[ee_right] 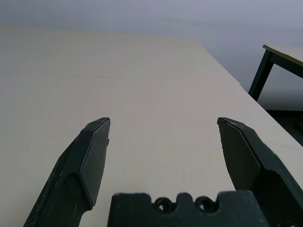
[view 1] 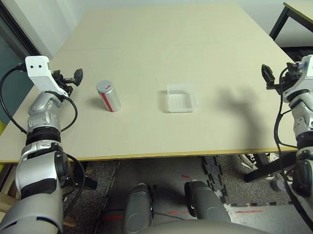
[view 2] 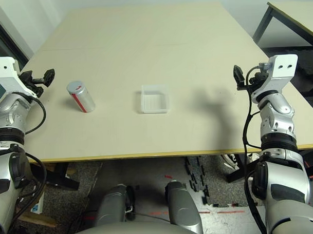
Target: Pour the medicine from the bottle into the box.
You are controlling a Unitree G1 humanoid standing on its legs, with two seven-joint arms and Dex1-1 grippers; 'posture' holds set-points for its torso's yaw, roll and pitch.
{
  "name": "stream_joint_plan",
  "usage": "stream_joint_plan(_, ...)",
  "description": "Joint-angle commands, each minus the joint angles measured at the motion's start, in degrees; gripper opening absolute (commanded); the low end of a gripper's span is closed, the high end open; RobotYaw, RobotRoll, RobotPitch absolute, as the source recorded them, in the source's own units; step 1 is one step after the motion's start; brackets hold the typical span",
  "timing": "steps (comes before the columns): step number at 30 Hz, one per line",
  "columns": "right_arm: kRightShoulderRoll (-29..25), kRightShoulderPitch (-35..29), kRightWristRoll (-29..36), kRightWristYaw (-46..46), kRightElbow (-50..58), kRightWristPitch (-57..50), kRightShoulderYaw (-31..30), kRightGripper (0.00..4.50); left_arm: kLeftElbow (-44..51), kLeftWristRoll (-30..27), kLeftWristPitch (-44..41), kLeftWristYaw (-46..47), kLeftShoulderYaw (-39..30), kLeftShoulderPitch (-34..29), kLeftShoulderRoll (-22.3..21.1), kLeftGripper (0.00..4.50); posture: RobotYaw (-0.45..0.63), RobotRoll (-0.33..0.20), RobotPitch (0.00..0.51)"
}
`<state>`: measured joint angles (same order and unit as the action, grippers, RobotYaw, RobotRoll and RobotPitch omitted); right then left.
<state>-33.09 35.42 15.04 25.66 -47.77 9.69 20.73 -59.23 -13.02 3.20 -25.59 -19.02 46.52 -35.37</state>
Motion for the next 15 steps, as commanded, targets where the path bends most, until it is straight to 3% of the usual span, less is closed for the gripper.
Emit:
stream_joint_plan(1, 0.2, 0.8, -0.1, -0.1, -1.3, 0.7, 0.0, 4.50, -0.9, 0.9, 0.5, -0.3, 0.6, 0.8, -0.7, 4.45, -0.11, 0.000, 0.070)
stream_joint_plan(15, 0.0, 1.1, 0.0, 0.3, -2.1, 1.1, 0.0, 4.50, 0.3, 0.6, 0.0, -0.4, 0.7, 0.8, -0.1, 4.45, -0.10, 0.000, 0.074)
